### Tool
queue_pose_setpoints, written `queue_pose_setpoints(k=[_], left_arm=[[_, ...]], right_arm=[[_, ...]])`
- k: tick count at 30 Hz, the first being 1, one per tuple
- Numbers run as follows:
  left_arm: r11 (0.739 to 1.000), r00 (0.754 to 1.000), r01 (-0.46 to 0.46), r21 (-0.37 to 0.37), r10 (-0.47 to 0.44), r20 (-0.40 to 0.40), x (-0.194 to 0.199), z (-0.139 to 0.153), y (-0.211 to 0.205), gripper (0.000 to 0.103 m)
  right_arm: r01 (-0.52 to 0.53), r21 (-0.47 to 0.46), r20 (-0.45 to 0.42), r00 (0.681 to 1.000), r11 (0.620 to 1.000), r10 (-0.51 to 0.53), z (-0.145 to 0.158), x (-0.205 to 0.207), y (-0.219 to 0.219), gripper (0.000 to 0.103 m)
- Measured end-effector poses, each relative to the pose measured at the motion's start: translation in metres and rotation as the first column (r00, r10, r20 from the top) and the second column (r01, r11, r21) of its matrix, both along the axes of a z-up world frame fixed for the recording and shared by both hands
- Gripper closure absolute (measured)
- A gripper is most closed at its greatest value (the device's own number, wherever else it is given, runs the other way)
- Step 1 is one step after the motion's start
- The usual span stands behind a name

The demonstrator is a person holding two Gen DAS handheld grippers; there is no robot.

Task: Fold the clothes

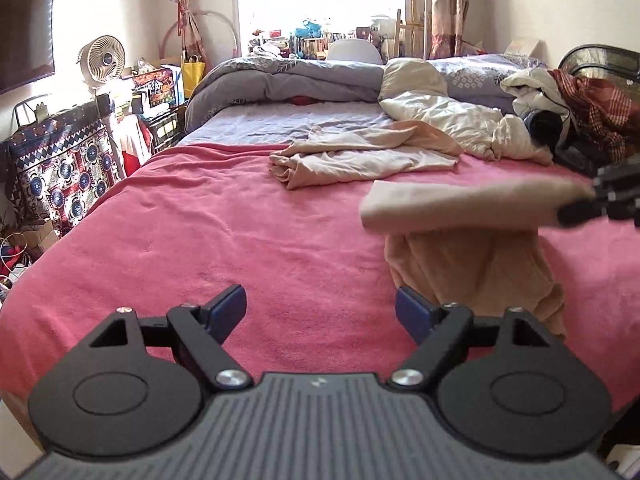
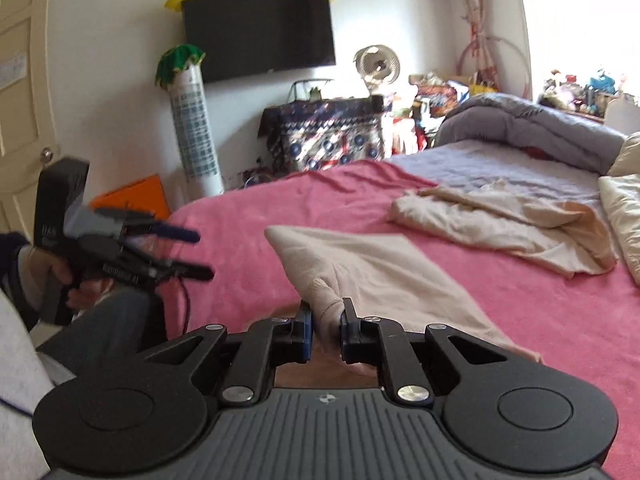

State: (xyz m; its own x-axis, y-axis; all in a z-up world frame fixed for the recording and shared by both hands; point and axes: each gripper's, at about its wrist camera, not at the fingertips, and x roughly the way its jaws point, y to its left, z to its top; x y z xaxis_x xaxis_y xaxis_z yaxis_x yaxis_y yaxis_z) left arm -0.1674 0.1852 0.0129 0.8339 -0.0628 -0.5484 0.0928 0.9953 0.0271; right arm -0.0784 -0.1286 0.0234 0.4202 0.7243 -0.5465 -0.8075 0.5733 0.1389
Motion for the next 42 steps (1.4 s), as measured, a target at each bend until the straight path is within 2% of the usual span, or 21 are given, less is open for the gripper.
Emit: queue_pose_setpoints(k=[2,5,8,11,13,17,21,23,26,28,30,31,32,33,34,35,36,38,40,42], left_arm=[[1.000,1.000,0.010,-0.006,-0.010,0.019,0.004,0.005,0.000,0.019],[0.998,0.997,0.054,0.024,-0.055,0.046,0.013,0.013,-0.009,0.019],[0.991,0.990,0.106,0.084,-0.113,0.085,0.025,0.020,-0.026,0.019],[0.981,0.977,0.169,0.097,-0.180,0.117,0.035,0.025,-0.044,0.017],[0.973,0.970,0.200,0.116,-0.213,0.114,0.043,0.021,-0.060,0.016],[0.951,0.965,0.244,0.189,-0.257,0.047,0.058,-0.004,-0.086,0.016],[0.901,0.951,0.306,0.308,-0.303,-0.060,0.050,-0.040,-0.103,0.018],[0.906,0.947,0.319,0.280,-0.313,-0.068,0.039,-0.048,-0.099,0.018],[0.947,0.949,0.302,0.104,-0.289,-0.123,0.045,-0.046,-0.077,0.018],[0.962,0.955,0.270,0.039,-0.262,-0.137,0.049,-0.039,-0.063,0.018],[0.971,0.968,0.236,0.040,-0.232,-0.093,0.050,-0.025,-0.050,0.018],[0.975,0.974,0.220,0.044,-0.217,-0.067,0.050,-0.018,-0.044,0.018],[0.976,0.975,0.217,0.018,-0.216,-0.047,0.055,-0.009,-0.038,0.018],[0.976,0.975,0.219,-0.019,-0.219,-0.030,0.062,0.001,-0.034,0.018],[0.969,0.970,0.239,-0.063,-0.241,-0.022,0.071,0.009,-0.032,0.018],[0.958,0.963,0.268,-0.100,-0.271,-0.013,0.081,0.016,-0.034,0.018],[0.945,0.952,0.303,-0.121,-0.305,0.008,0.090,0.021,-0.040,0.018],[0.913,0.920,0.392,-0.117,-0.389,0.049,0.106,0.023,-0.059,0.018],[0.863,0.867,0.498,-0.082,-0.494,0.060,0.118,0.017,-0.081,0.018],[0.805,0.805,0.593,-0.003,-0.592,0.046,0.120,0.005,-0.095,0.016]], right_arm=[[-0.021,-0.069,-0.050,0.999,0.997,0.018,-0.024,-0.010,0.004,0.088],[0.012,-0.059,-0.084,0.996,0.998,-0.016,-0.044,-0.019,0.000,0.088],[0.059,0.024,-0.120,0.991,0.998,-0.056,-0.037,-0.021,-0.014,0.088],[0.052,0.081,-0.132,0.990,0.995,-0.041,-0.026,-0.023,-0.025,0.088],[0.026,0.039,-0.131,0.991,0.999,-0.021,-0.028,-0.026,-0.024,0.088],[0.005,-0.021,-0.170,0.985,1.000,-0.009,-0.040,-0.033,-0.020,0.086],[-0.008,-0.016,-0.206,0.978,1.000,0.005,-0.040,-0.041,-0.024,0.078],[0.025,0.017,-0.178,0.984,1.000,-0.022,-0.026,-0.044,-0.032,0.070],[0.125,0.130,-0.104,0.988,0.984,-0.112,-0.003,-0.033,-0.038,0.058],[0.174,0.153,-0.058,0.984,0.973,-0.167,0.001,-0.020,-0.027,0.058],[0.161,0.085,-0.045,0.986,0.983,-0.158,-0.010,-0.009,-0.004,0.058],[0.139,0.013,-0.054,0.989,0.990,-0.138,-0.021,-0.005,0.011,0.058],[0.106,-0.081,-0.055,0.992,0.991,-0.110,-0.037,-0.007,0.027,0.058],[0.095,-0.114,-0.010,0.995,0.989,-0.096,-0.047,-0.016,0.033,0.056],[0.092,-0.127,0.049,0.995,0.988,-0.087,-0.056,-0.027,0.037,0.056],[0.099,-0.123,0.070,0.993,0.988,-0.090,-0.059,-0.034,0.037,0.056],[0.112,-0.108,0.047,0.993,0.988,-0.108,-0.059,-0.036,0.033,0.056],[0.136,-0.084,-0.014,0.990,0.987,-0.138,-0.055,-0.036,0.023,0.056],[0.155,-0.082,-0.056,0.986,0.985,-0.159,-0.052,-0.039,0.014,0.056],[0.159,-0.122,-0.064,0.984,0.980,-0.168,-0.045,-0.050,0.010,0.056]])
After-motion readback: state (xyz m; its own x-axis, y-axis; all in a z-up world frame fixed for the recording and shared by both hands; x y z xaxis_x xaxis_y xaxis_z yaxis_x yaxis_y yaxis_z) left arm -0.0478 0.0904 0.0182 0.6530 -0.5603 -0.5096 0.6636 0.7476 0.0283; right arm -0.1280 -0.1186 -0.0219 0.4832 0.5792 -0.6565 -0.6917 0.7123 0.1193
